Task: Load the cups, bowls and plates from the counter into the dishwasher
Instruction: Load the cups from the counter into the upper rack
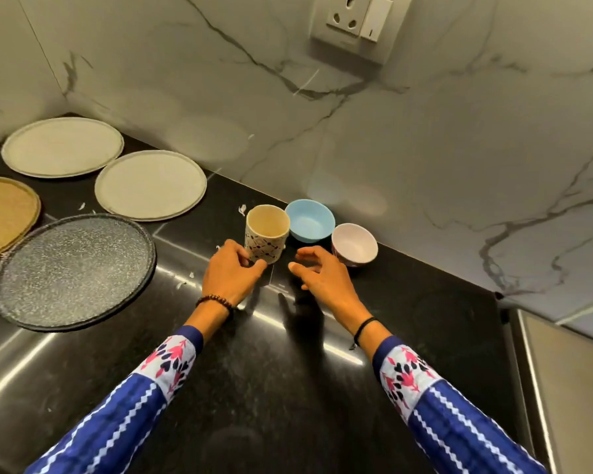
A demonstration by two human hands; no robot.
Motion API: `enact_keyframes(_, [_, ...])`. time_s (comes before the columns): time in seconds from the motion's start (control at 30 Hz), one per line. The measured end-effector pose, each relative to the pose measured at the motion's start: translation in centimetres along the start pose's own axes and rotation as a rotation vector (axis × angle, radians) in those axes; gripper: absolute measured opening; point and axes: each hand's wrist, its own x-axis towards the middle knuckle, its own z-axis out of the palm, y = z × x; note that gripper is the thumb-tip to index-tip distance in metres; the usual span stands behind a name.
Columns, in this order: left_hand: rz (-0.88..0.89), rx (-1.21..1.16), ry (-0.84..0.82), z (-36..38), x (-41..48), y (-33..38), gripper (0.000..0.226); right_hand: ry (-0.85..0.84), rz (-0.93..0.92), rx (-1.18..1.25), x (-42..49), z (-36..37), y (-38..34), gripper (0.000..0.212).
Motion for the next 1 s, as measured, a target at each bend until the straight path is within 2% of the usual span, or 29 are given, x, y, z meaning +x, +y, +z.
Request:
enact_keyframes(0.07, [0.047,0.035,0.019,-0.1,1.2,-0.3,0.051,-0.041,-0.008,0.029,1.1,0.8,-0.6,0.056])
enact_keyframes(0.13, [0.100,0.009,-0.047,-0.1,2.2,-0.1,0.075,-0.080,-0.011,0.084,1.9,1.5,-1.1,0.063])
enact_keyframes(0.2, [0.145,-0.068,-0.132,0.0,3.0,0.3,0.085,-0.116,-0.002,0.136,2.4,2.0,-1.2,0.065])
enact_keyframes(0.27, [0.162,-0.133,-0.165,0.3,3.6,0.5,0.085,-0.122,0.015,0.177,2.7,2.2,-1.3,0.067])
enact_keyframes(0.33, [0.164,-0.154,-0.125,0.6,3.7,0.6,0.083,-0.120,0.026,0.206,2.5,2.2,-1.2,0.069])
enact_keyframes(0.5, [0.213,-0.028,-0.081,0.8,2.3,0.8,0.087,-0.146,0.048,0.239,0.1,1.6,-0.4,0.065])
enact_keyframes(0.63, [0.266,0.077,-0.080,0.2,-0.2,1.1,0.081,-0.117,0.078,0.272,-2.7,1.3,0.1,0.057])
enact_keyframes(0.77, [0.259,0.067,-0.075,-0.3,-3.7,1.3,0.080,-0.056,0.052,0.327,-6.7,0.6,0.3,0.046])
enact_keyframes(0.9, [0.235,-0.048,-0.161,-0.8,-7.7,1.9,0.081,0.031,0.092,0.471,-11.6,-0.6,1.5,0.027])
enact_keyframes(1.0, [0.219,-0.139,-0.287,-0.3,-10.8,3.3,0.076,0.098,0.172,0.609,-14.8,-1.3,2.8,0.024])
